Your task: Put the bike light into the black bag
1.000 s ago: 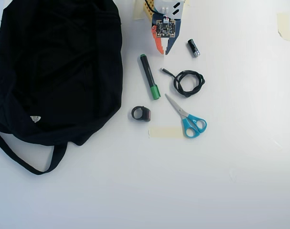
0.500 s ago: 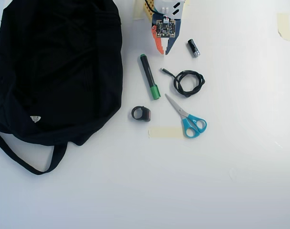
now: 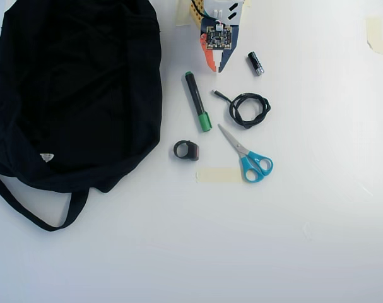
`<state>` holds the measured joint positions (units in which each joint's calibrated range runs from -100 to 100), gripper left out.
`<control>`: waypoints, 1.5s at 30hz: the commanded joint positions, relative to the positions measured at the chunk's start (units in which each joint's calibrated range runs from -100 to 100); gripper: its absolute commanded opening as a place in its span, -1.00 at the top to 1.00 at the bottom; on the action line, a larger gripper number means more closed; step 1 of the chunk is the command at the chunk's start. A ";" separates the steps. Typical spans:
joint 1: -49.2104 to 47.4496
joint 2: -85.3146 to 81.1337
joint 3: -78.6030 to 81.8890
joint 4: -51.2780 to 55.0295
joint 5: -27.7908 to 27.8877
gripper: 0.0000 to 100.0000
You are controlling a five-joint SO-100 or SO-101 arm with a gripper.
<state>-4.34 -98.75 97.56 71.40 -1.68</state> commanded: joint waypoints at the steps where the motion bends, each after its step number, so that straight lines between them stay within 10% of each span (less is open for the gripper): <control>1: -0.38 -0.91 1.72 1.46 0.22 0.95; 16: -0.75 1.66 -3.67 -8.01 0.22 0.95; 35: -8.90 47.30 -40.42 -53.32 -0.31 0.95; 45: -7.11 72.78 -74.74 -55.81 0.22 0.95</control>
<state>-12.93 -32.75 36.71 16.53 -1.68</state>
